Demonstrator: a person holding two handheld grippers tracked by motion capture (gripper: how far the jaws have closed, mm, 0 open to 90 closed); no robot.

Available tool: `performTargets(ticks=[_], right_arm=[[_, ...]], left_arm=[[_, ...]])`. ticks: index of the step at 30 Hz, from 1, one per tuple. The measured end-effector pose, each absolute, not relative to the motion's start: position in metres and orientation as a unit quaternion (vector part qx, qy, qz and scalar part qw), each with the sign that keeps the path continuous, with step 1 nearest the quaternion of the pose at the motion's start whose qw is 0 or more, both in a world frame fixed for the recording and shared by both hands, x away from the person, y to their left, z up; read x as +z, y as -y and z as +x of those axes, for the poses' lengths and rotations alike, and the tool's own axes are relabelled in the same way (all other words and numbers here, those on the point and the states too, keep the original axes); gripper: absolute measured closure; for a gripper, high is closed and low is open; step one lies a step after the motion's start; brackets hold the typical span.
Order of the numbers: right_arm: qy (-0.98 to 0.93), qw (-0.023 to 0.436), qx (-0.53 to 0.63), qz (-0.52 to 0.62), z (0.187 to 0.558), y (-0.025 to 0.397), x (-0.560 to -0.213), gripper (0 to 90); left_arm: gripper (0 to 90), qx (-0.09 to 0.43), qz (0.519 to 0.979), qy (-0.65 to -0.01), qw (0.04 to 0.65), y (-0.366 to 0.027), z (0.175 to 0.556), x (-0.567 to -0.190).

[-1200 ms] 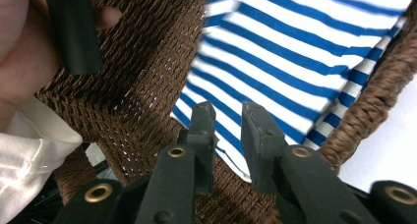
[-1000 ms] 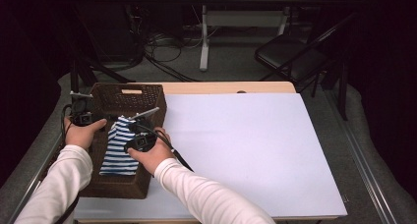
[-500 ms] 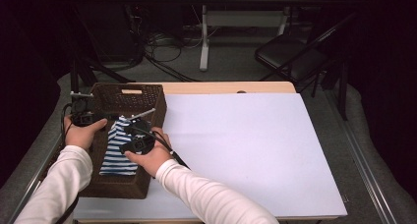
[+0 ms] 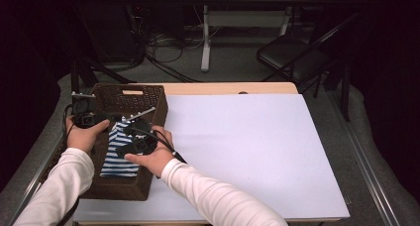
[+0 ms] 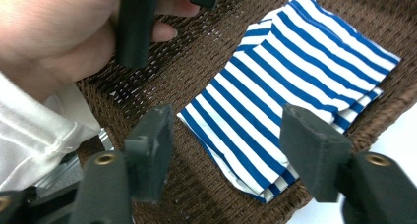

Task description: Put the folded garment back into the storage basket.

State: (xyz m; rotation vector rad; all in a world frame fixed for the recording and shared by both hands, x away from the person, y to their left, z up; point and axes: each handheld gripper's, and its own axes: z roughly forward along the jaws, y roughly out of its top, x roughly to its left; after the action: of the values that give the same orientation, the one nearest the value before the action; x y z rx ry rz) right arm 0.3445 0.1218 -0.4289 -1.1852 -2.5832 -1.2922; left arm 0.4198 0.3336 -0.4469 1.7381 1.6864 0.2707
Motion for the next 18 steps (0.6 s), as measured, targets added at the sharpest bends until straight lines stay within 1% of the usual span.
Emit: performTargets(ticks=[5, 8, 10, 13, 16, 18], right_arm=[[0.835, 0.013, -0.417, -0.359, 0.343, -0.118, -0.424, 21.2], [0.837, 0.000, -0.418, -0.354, 0.341, -0.115, -0.421, 19.1], [0.837, -0.003, -0.419, -0.352, 0.340, -0.113, -0.419, 15.3], [0.836, -0.019, -0.420, -0.352, 0.339, -0.109, -0.417, 14.3], [0.833, -0.036, -0.426, -0.351, 0.338, -0.105, -0.413, 8.8], [0.833, -0.042, -0.424, -0.353, 0.337, -0.103, -0.411, 3.1]], left_arm=[[30.3, 0.114, 0.670, -0.648, 0.343, -0.330, 0.418, -0.445], [26.0, 0.119, 0.676, -0.643, 0.340, -0.327, 0.417, -0.444], [22.2, 0.123, 0.680, -0.639, 0.338, -0.324, 0.416, -0.443], [16.4, 0.125, 0.681, -0.636, 0.342, -0.320, 0.416, -0.441], [14.6, 0.129, 0.684, -0.631, 0.342, -0.317, 0.415, -0.439], [11.8, 0.131, 0.685, -0.629, 0.342, -0.315, 0.415, -0.438]])
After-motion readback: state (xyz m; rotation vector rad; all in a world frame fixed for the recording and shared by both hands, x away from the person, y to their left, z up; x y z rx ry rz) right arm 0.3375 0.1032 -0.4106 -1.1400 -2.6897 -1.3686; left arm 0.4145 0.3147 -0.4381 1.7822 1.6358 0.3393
